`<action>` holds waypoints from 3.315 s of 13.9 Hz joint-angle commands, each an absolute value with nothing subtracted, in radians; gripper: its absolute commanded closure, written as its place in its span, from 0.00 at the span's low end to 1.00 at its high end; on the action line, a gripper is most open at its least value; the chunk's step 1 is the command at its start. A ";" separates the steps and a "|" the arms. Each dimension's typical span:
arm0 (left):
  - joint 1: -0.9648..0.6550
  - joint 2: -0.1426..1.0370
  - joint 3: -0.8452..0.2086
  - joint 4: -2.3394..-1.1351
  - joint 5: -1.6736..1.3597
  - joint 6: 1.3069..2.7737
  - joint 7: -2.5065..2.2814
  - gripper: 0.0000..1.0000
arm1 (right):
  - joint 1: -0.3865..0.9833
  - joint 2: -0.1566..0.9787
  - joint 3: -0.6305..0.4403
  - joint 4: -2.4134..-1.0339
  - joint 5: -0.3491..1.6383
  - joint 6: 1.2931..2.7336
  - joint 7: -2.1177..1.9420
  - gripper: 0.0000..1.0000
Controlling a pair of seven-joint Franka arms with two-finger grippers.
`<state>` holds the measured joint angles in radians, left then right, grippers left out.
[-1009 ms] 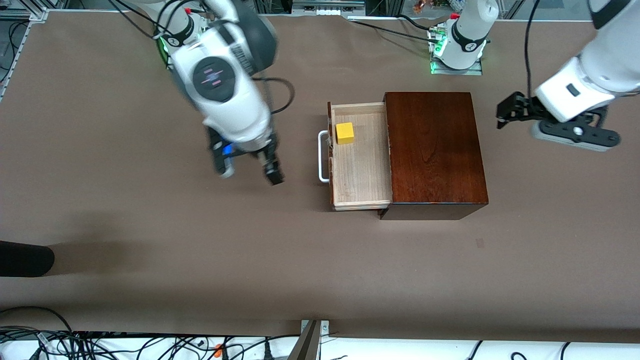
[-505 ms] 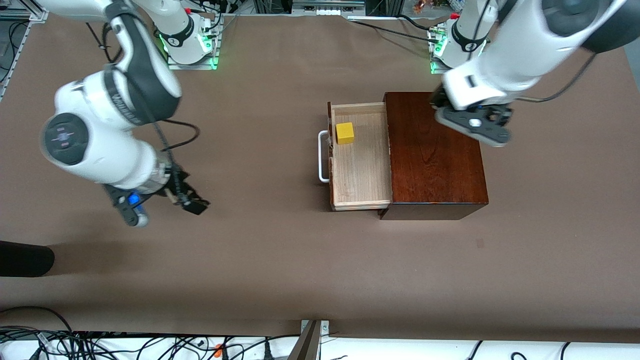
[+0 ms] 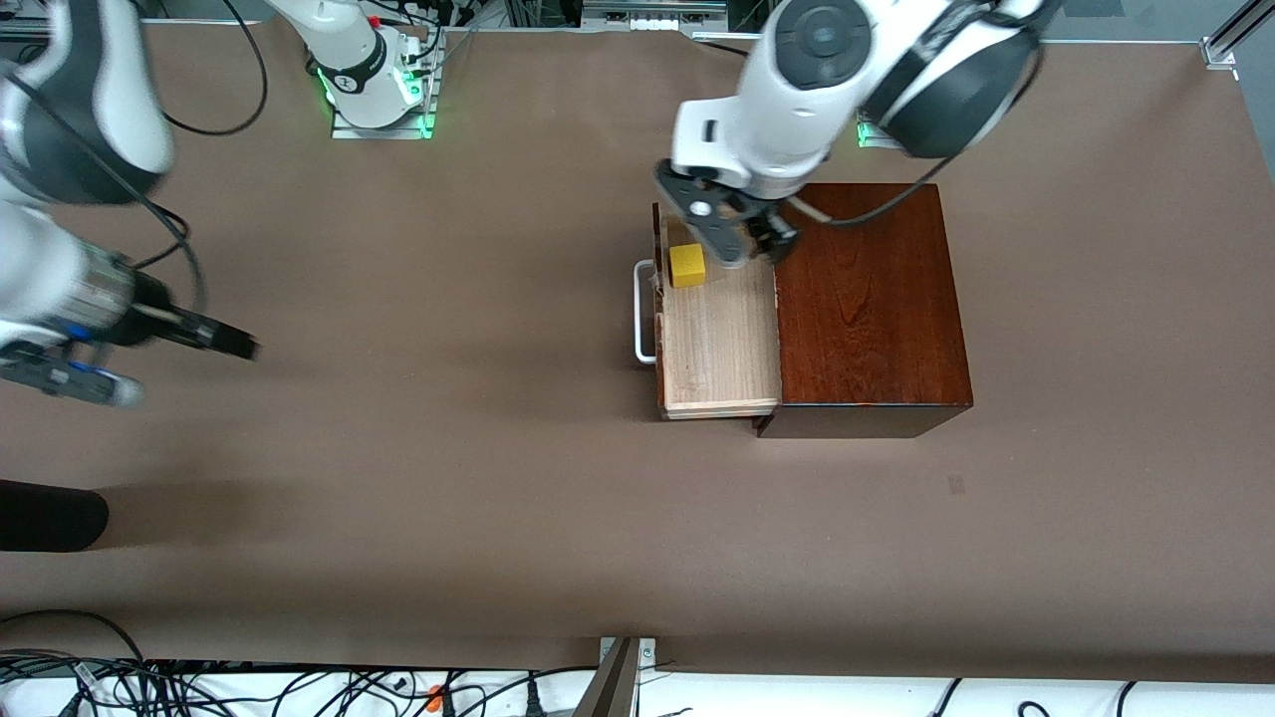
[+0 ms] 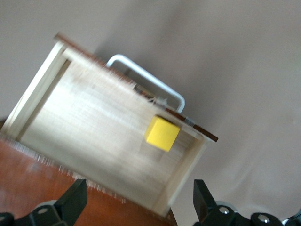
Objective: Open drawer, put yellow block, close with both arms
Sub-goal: 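Withdraw the right gripper while the left gripper reaches the drawer handle, then push the drawer shut into the box with the left gripper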
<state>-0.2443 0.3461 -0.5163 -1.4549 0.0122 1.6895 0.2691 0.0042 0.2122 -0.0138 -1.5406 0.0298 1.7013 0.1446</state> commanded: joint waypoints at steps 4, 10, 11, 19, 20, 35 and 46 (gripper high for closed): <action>-0.377 0.497 -0.518 -1.402 0.155 1.793 0.664 0.00 | 0.002 0.008 -0.057 -1.598 0.031 1.546 0.029 0.00; -0.448 0.649 -0.514 -1.401 0.260 1.913 0.704 0.00 | -0.005 0.011 -0.072 -1.591 0.031 1.513 -0.017 0.00; -0.454 0.664 -0.511 -1.397 0.267 1.937 0.701 0.00 | -0.003 0.014 -0.072 -1.588 0.032 1.513 -0.018 0.00; -0.463 0.707 -0.500 -1.397 0.357 1.959 0.700 0.00 | -0.002 0.014 -0.069 -1.582 0.032 1.511 -0.012 0.00; -0.462 0.706 -0.489 -1.400 0.373 1.956 0.698 0.00 | -0.002 0.015 -0.071 -1.582 0.035 1.511 -0.008 0.00; -0.428 0.653 -0.445 -1.413 0.406 1.701 0.653 0.00 | -0.002 0.015 -0.071 -1.577 0.040 1.482 -0.006 0.00; -0.334 0.640 -0.439 -1.454 0.443 1.594 0.653 0.00 | -0.002 0.012 -0.064 -1.577 0.040 1.480 -0.015 0.00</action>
<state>-0.3836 0.6801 -0.4567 -1.4151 0.3899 1.6311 0.6309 0.0023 0.0195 -0.0661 -1.5846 0.0297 1.4988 -0.0012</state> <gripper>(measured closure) 0.000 0.000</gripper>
